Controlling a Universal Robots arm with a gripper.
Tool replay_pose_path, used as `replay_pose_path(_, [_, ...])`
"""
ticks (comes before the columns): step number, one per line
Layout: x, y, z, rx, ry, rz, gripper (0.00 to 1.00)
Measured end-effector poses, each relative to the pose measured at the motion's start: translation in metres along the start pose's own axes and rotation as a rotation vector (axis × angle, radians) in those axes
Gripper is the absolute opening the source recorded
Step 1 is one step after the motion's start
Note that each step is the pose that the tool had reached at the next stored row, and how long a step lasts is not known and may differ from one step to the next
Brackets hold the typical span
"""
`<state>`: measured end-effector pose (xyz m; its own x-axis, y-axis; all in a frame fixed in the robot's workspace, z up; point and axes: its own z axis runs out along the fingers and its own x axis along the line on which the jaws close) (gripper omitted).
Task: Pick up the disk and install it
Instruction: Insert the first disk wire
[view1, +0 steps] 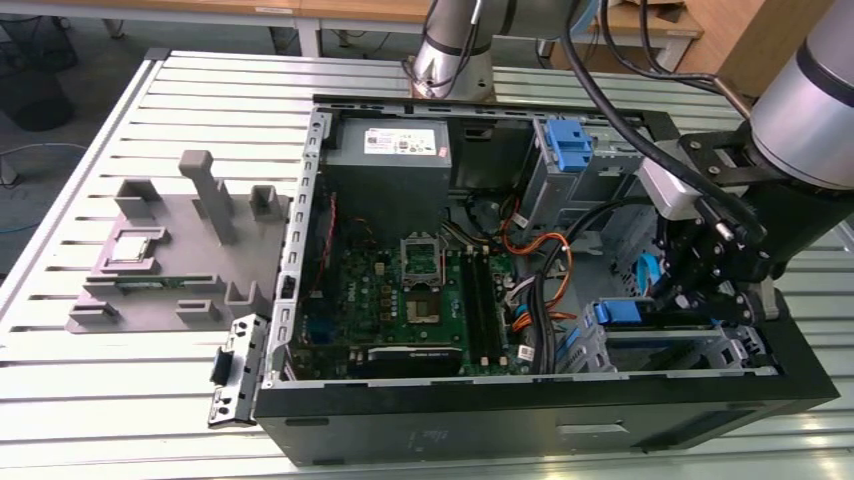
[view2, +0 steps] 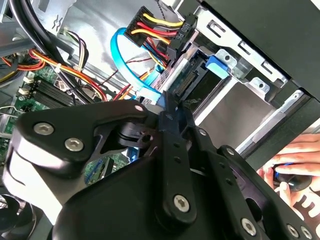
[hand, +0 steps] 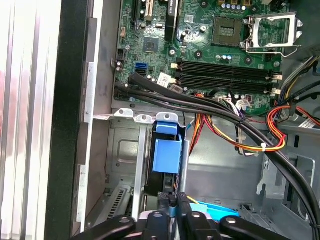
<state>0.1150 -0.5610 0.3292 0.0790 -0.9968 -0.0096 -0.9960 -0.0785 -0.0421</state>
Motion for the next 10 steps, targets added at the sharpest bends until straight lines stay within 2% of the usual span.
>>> replay_pose_path(1, [0.0000, 0.0000, 0.0000, 0.0000, 0.0000, 0.000, 0.17])
replay_pose_path(2, [0.0000, 0.0000, -0.0001, 0.0000, 0.0002, 0.000, 0.23])
replay_pose_path(5, [0.0000, -0.0001, -0.0026, -0.0001, 0.0007, 0.000, 0.23])
replay_pose_path(10, [-0.0002, -0.0008, -0.0184, -0.0001, -0.0001, 0.000, 0.23])
